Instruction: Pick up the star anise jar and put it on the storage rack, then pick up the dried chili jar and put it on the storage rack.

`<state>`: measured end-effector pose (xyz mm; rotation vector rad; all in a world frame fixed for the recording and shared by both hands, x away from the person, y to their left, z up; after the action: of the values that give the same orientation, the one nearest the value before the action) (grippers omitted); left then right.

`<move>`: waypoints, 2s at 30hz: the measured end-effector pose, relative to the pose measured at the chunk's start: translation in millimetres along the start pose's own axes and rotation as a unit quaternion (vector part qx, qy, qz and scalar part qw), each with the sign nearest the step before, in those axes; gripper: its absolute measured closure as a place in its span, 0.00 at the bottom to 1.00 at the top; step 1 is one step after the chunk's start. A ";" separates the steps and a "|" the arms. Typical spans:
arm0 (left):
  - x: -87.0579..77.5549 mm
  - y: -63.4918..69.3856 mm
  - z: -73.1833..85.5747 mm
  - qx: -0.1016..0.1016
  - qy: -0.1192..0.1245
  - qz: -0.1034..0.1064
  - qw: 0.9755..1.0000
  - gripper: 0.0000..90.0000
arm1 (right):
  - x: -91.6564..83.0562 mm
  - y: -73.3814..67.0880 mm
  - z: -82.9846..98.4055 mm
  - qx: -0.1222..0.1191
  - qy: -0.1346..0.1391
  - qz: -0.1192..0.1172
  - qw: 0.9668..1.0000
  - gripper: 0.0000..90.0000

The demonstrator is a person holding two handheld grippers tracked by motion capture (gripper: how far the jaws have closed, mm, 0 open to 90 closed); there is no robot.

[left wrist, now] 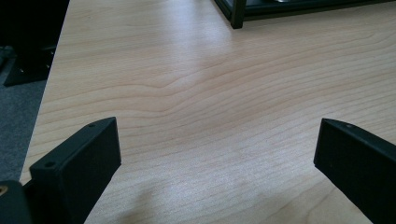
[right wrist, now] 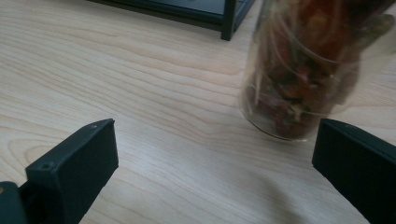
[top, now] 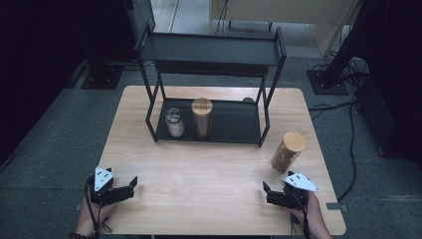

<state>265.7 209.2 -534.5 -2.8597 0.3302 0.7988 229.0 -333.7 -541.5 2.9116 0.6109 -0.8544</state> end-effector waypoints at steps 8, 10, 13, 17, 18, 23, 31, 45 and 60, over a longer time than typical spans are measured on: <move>0.1 -0.1 0.0 -0.001 -0.001 -0.001 1.000 0.01 | -9.9 12.7 5.3 0.010 0.002 0.009 1.000 0.00; 0.2 -0.1 0.0 -0.001 -0.001 -0.001 1.000 0.01 | -11.7 15.3 6.3 0.010 0.002 0.011 1.000 0.00; 0.2 -0.2 0.0 -0.001 -0.002 -0.001 1.000 0.01 | -15.3 19.9 8.2 0.014 0.004 0.012 1.000 0.00; 0.2 0.1 0.0 -0.001 -0.001 -0.002 1.000 0.01 | -20.4 24.7 11.1 0.015 0.003 0.015 1.000 0.00; 0.3 0.2 -0.1 -0.001 0.000 -0.003 1.000 0.01 | -21.6 25.8 11.8 0.014 0.003 0.016 1.000 0.00; 0.2 0.1 0.0 -0.001 -0.001 -0.003 1.000 0.01 | -29.3 33.1 16.4 0.007 0.000 0.020 1.000 0.00; 0.1 0.1 0.1 -0.001 -0.002 -0.003 1.000 0.01 | -48.1 49.9 24.3 0.025 0.020 0.031 0.999 0.04; 0.1 0.3 0.1 0.000 -0.002 -0.002 1.000 0.01 | -59.2 63.5 29.4 0.025 0.008 0.025 0.999 0.11; 0.4 0.5 0.0 0.002 -0.005 0.000 1.000 0.01 | -46.7 64.2 10.8 0.015 0.020 0.002 1.000 0.12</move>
<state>265.9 208.6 -534.7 -2.8516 0.3295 0.8105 212.1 -411.2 -530.1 2.9633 0.5989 -0.8132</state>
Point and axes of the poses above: each handheld gripper's, and its own axes: x roughly forward along the jaws, z roughly out of its underside, y roughly to its right, the point moved 3 cm from there along x, roughly forward along the jaws, and after that the axes turned 6 degrees about -z, right-handed, at the moved point
